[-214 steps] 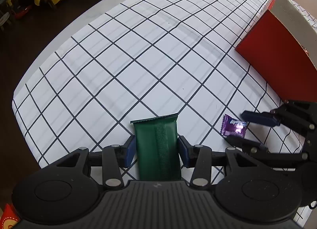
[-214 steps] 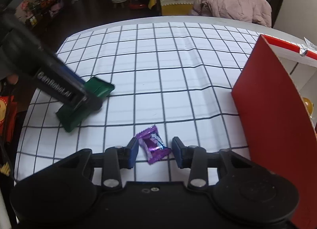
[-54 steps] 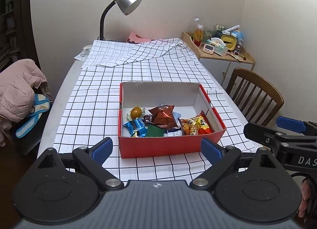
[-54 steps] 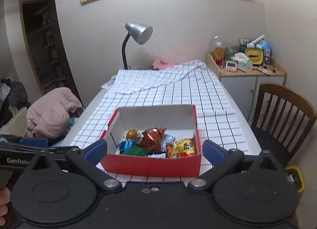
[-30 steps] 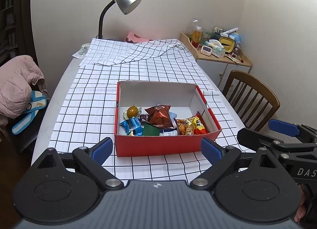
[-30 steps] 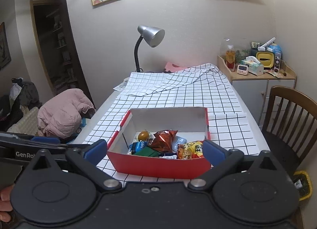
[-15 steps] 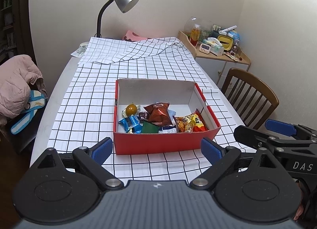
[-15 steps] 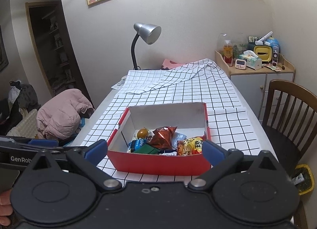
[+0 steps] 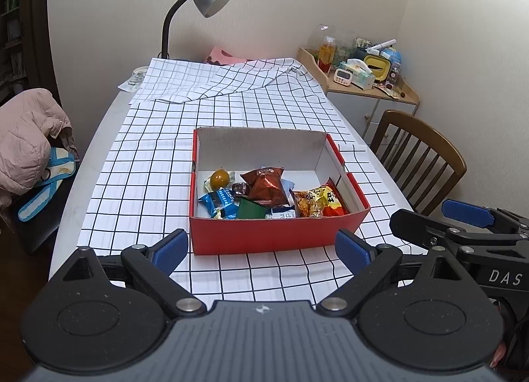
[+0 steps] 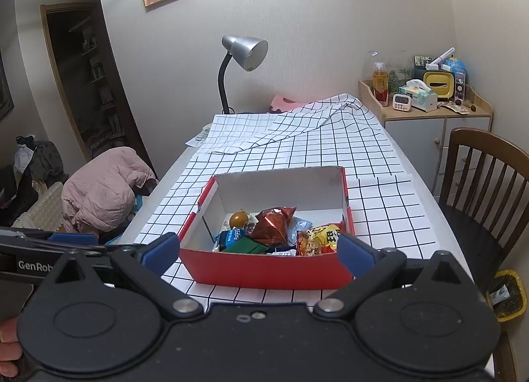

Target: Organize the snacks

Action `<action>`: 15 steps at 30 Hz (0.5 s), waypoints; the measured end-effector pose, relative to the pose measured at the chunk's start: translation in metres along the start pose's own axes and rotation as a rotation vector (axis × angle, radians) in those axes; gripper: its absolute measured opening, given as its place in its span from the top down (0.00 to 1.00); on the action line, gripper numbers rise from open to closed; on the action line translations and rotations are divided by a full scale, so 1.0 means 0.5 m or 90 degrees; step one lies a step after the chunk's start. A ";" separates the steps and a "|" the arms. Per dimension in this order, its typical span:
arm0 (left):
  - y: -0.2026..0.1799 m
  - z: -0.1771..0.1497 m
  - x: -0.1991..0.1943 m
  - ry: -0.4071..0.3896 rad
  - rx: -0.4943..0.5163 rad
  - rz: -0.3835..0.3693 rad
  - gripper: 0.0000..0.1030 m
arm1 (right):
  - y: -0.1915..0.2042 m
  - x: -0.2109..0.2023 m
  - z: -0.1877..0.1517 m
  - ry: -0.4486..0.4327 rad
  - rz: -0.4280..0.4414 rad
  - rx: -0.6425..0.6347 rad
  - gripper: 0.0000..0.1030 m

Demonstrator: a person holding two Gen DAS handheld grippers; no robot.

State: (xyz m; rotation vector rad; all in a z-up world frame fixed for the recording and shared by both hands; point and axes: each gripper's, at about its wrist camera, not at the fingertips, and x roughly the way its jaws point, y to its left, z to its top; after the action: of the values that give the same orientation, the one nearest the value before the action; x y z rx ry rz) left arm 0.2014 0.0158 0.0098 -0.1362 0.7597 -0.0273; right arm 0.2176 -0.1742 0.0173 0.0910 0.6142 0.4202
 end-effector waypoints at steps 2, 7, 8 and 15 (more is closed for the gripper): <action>0.001 -0.001 0.001 0.002 0.000 0.000 0.07 | 0.001 0.000 -0.001 0.001 0.001 -0.001 0.01; 0.004 -0.003 0.002 0.006 -0.001 -0.003 0.07 | 0.003 0.003 0.000 0.002 0.003 0.000 0.01; 0.004 -0.004 0.003 0.006 -0.001 -0.003 0.07 | 0.004 0.004 0.000 0.002 0.003 -0.001 0.01; 0.013 -0.007 0.009 0.015 -0.012 -0.001 0.07 | 0.008 0.010 -0.005 0.008 0.005 0.001 0.01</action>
State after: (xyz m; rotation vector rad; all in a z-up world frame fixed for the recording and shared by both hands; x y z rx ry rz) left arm 0.2022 0.0216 0.0035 -0.1550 0.7834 -0.0234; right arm 0.2184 -0.1687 0.0134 0.0923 0.6266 0.4289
